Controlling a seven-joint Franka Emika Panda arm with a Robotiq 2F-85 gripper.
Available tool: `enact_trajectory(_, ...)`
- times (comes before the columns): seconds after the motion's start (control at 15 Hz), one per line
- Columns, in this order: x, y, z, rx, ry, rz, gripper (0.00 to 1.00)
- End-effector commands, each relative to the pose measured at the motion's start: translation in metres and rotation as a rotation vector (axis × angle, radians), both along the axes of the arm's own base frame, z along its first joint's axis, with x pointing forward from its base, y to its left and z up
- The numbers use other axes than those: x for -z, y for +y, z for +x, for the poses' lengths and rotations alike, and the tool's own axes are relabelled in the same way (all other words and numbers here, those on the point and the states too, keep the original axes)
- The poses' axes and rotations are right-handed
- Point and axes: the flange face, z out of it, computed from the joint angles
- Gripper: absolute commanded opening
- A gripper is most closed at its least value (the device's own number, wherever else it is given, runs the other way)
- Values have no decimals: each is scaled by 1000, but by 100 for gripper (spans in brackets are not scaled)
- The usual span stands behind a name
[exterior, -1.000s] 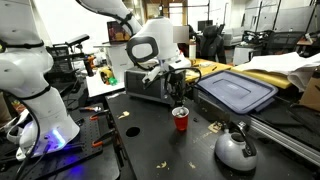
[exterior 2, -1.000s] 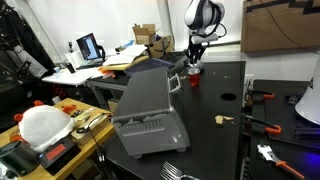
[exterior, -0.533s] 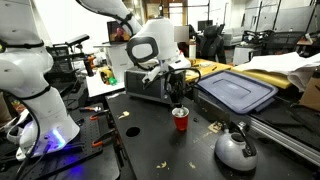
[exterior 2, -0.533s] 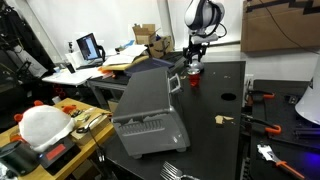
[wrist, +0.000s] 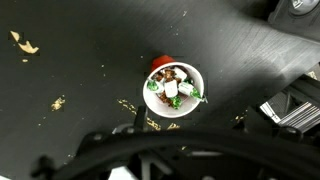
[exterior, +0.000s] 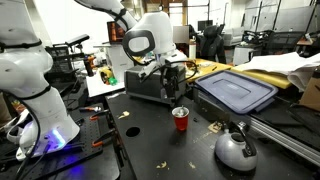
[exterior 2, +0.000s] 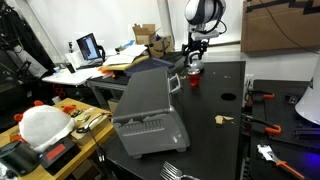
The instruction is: Put the piece of candy inside the red cup
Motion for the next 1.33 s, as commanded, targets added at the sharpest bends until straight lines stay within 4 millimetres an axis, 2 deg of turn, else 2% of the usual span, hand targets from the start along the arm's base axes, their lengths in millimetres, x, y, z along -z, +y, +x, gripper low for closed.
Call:
enact_trajectory(0.0, -27, 18, -17, -63, 24, 3, 100)
enact_trajectory(0.47, -65, 41, -24, -192, 96, -25, 100)
enact_trajectory(0.87, -86, 57, -30, -259, 152, -35, 100)
enact_trajectory(1.27, -107, 71, -45, -295, 231, -32, 100)
